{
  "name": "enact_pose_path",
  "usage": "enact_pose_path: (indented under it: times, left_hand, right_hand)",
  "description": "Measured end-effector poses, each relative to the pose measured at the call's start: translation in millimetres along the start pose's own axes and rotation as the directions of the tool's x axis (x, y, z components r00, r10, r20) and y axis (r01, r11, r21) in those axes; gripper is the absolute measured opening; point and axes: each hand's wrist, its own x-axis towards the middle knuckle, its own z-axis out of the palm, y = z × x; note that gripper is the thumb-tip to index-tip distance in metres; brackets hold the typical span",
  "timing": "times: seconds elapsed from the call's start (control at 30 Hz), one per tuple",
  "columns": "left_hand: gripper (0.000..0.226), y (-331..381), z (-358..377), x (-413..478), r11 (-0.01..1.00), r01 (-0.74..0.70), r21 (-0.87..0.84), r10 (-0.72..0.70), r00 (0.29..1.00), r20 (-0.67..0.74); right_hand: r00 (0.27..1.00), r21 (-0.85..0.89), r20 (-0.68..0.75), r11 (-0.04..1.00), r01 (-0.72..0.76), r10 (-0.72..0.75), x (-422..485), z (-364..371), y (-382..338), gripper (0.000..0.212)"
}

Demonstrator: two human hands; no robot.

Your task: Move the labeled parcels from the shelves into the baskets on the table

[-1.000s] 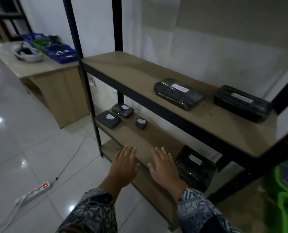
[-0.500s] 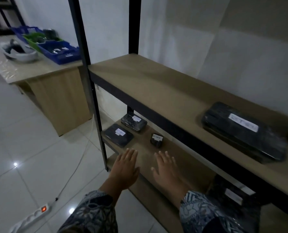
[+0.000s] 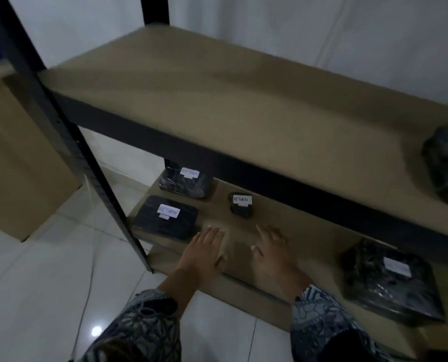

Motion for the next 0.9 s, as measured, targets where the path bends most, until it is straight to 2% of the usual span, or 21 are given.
enact_pose_path:
  times: [0.13,0.27,0.33,0.53,0.67,0.77,0.83,0.9]
  left_hand:
    - [0.067,-13,40,32,0.996,-0.050,-0.076,0.043,0.995,-0.090]
    - [0.069,-30,82,57,0.996,-0.076,-0.056,0.068,0.988,-0.136]
    - [0.062,-41,100,65,0.997,-0.066,-0.040,0.058,0.982,-0.177]
    - [0.050,-60,149,68,0.993,-0.120,-0.014,0.110,0.946,-0.306]
    - [0.050,-63,154,69,0.990,-0.139,-0.017,0.123,0.926,-0.358]
    - [0.049,-64,157,69,0.990,-0.138,-0.028,0.117,0.917,-0.381]
    - [0.050,-65,159,69,0.991,-0.132,-0.031,0.111,0.919,-0.378]
    - [0.051,-65,158,69,0.991,-0.133,-0.026,0.113,0.916,-0.386]
  right_hand:
    - [1.000,-0.039,-0.015,0.999,-0.015,0.014,41,17,5,0.063]
    - [0.991,0.132,-0.133,0.991,0.012,0.005,87,34,8,0.063]
    - [0.981,0.196,-0.194,0.980,0.041,-0.002,113,41,9,0.060]
    - [0.970,0.255,-0.245,0.964,0.073,-0.009,172,69,16,0.052]
    - [0.947,0.354,-0.306,0.913,0.204,-0.093,179,87,19,0.046]
    - [0.915,0.423,-0.394,0.867,0.264,-0.086,167,91,25,0.046]
    - [0.895,0.425,-0.438,0.858,0.290,-0.086,159,92,28,0.051]
    - [0.887,0.431,-0.455,0.851,0.300,-0.083,154,93,30,0.064]
